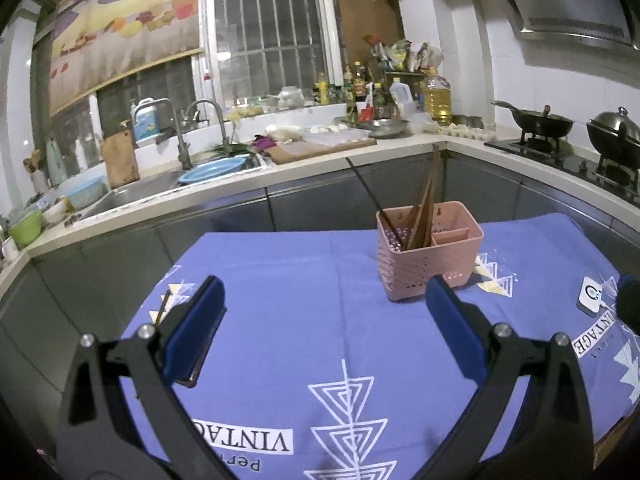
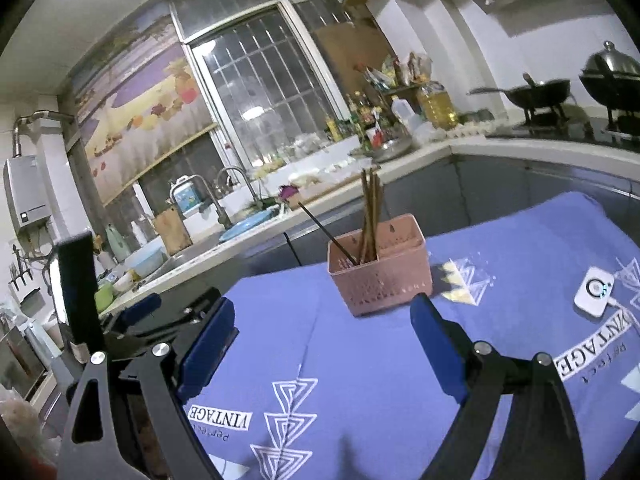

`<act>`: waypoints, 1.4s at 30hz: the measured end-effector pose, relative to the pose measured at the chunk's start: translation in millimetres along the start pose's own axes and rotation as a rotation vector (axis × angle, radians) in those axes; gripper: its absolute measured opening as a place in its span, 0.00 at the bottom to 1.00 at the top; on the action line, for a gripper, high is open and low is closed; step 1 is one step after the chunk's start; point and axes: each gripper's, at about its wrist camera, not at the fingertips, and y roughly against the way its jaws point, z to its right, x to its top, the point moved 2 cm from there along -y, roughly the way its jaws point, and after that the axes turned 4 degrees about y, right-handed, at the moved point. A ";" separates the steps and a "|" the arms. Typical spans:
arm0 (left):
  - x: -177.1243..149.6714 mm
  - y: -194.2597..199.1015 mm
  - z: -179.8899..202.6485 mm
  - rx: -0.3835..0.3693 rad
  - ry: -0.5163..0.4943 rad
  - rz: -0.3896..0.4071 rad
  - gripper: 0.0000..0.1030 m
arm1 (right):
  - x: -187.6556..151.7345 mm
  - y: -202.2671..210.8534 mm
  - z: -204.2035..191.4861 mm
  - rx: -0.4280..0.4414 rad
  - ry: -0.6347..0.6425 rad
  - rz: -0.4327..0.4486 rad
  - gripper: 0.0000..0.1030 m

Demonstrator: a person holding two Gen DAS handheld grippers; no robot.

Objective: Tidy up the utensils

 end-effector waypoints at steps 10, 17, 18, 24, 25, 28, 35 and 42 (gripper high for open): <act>-0.4 -9.2 -11.1 0.041 -0.001 -0.018 0.94 | -1.6 -4.9 0.5 -0.011 -0.015 -0.018 0.86; -1.8 -11.9 -14.3 0.061 -0.018 -0.018 0.94 | -2.0 -7.5 -1.2 -0.009 -0.013 -0.013 0.86; -1.8 -11.9 -14.7 0.060 -0.018 -0.018 0.94 | -1.8 -7.6 -1.0 -0.009 -0.013 -0.013 0.86; -1.2 -12.8 -15.7 0.055 -0.008 -0.018 0.94 | -6.3 -7.6 2.2 -0.013 -0.027 -0.012 0.86; -1.3 -12.9 -15.6 0.056 -0.006 -0.018 0.94 | -6.5 -7.3 3.2 -0.014 -0.029 -0.012 0.86; -0.4 -12.5 -16.1 0.056 -0.007 -0.016 0.94 | -8.3 -6.7 4.2 -0.014 -0.030 -0.013 0.86; 0.6 -9.0 -15.2 0.046 -0.012 0.001 0.94 | -7.5 -6.3 3.9 -0.013 -0.028 -0.011 0.86; 0.1 -6.1 -14.8 0.045 -0.007 0.009 0.94 | -8.6 -5.6 6.8 -0.013 -0.030 -0.014 0.86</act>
